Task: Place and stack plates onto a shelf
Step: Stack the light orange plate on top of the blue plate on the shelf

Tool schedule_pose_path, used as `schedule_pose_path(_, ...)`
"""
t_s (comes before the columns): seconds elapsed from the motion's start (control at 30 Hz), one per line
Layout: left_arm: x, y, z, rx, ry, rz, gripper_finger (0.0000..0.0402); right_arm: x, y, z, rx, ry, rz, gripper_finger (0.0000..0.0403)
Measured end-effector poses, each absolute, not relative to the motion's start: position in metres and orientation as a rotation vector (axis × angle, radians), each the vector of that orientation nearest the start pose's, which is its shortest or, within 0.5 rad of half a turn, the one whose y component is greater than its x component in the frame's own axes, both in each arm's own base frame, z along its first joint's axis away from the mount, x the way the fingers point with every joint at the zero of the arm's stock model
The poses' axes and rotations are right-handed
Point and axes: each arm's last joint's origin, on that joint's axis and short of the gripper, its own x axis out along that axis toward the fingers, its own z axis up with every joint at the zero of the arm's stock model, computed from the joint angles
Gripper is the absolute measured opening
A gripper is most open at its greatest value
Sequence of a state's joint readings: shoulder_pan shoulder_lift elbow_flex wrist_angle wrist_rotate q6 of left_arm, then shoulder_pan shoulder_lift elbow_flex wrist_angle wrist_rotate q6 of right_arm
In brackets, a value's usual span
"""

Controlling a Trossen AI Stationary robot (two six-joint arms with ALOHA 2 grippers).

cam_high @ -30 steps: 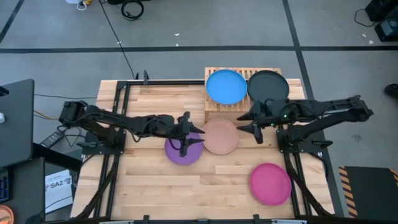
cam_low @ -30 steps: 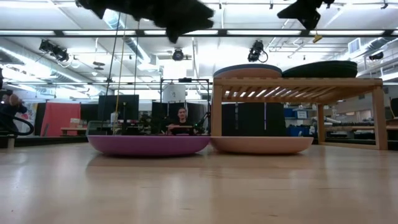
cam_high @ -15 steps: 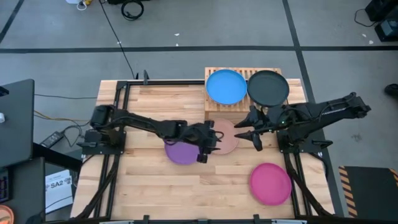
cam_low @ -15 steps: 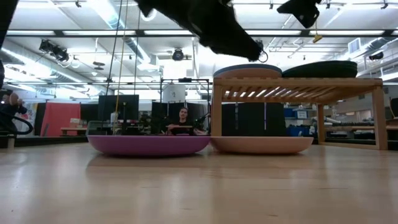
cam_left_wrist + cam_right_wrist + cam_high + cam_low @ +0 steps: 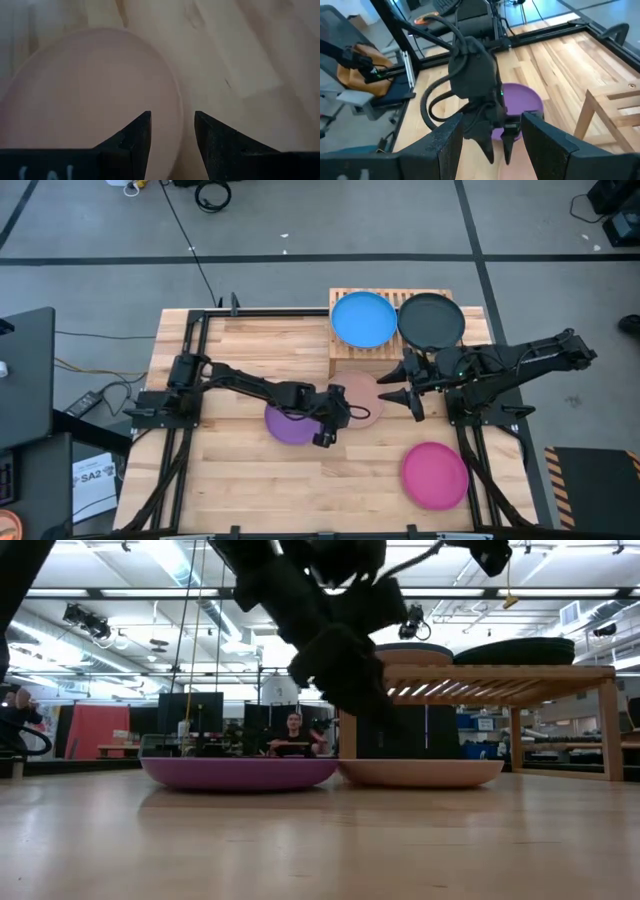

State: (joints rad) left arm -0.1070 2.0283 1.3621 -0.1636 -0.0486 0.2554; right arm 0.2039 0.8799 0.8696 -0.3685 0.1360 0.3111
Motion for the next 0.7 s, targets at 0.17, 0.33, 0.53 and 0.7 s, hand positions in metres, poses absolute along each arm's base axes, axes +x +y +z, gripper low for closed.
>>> schedule_pose_path(0.17,0.432,-0.044,0.151,0.307,0.846,-0.162,0.0157,0.184,0.034,0.328,0.242,0.385,0.008,0.0206)
schedule_pose_path(0.33,0.429,-0.043,0.139,0.310,0.914,-0.169,0.0157,0.184,0.034,0.328,0.242,0.389,0.007,0.0206)
schedule_pose_path(0.53,0.429,-0.043,0.135,0.311,0.931,-0.170,0.0142,0.184,0.034,0.328,0.242,0.388,0.007,0.0206)
schedule_pose_path(0.7,0.429,-0.043,0.135,0.315,0.930,-0.163,0.0112,0.184,0.034,0.328,0.241,0.389,0.007,0.0206)
